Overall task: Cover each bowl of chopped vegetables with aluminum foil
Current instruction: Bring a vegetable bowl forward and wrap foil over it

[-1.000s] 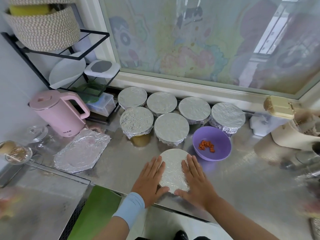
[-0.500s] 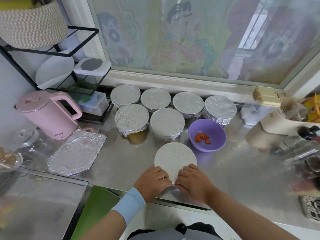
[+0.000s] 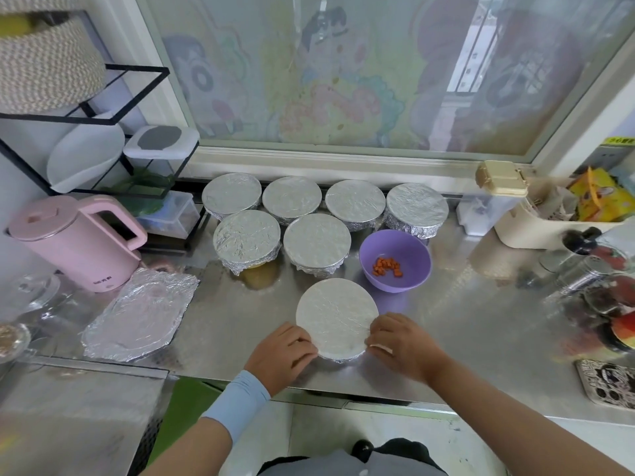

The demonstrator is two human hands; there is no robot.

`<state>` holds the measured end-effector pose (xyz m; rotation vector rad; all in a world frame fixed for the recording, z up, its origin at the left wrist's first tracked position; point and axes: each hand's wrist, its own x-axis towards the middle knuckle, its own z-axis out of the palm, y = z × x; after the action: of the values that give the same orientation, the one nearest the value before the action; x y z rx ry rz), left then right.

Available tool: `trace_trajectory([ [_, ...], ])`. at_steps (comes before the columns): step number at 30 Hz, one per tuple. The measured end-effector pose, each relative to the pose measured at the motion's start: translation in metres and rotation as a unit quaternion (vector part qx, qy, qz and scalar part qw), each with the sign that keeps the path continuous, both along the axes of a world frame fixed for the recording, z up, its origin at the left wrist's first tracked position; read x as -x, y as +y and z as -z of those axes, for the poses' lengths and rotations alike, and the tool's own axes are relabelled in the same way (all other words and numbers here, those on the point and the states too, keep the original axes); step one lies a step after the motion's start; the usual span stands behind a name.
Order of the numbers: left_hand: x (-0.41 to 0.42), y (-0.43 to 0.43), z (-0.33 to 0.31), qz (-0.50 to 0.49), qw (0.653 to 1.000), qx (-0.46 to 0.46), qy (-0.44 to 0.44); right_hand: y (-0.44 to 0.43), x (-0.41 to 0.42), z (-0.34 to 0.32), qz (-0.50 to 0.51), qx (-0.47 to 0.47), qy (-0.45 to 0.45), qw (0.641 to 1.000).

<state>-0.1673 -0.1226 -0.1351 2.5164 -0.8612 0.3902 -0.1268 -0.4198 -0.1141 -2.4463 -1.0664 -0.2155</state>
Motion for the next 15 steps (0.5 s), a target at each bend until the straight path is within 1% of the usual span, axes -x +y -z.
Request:
trace_trajectory([
  [4, -0.003, 0.004, -0.015, -0.079, 0.995, 0.026, 0.059, 0.002, -0.004, -0.007, 0.118, -0.038, 0.052, 0.991],
  [6, -0.020, -0.010, -0.027, -0.107, 0.990, 0.028, 0.085, 0.020, -0.012, -0.013, 0.165, -0.009, 0.082, 0.983],
  [8, -0.045, -0.033, -0.034, -0.115, 0.986, -0.019, 0.116, 0.046, -0.022, -0.015, 0.158, 0.056, 0.110, 0.980],
  [11, -0.072, -0.055, -0.030, -0.111, 0.969, -0.145, 0.168, 0.077, -0.036, -0.014, 0.135, 0.135, 0.108, 0.976],
  [13, -0.077, -0.053, -0.024, -0.122, 0.956, -0.178, 0.198, 0.081, -0.043, -0.010, 0.143, 0.171, 0.144, 0.964],
  [15, -0.075, -0.046, -0.020, -0.116, 0.956, -0.182, 0.197, 0.077, -0.047, -0.003, 0.142, 0.184, 0.158, 0.960],
])
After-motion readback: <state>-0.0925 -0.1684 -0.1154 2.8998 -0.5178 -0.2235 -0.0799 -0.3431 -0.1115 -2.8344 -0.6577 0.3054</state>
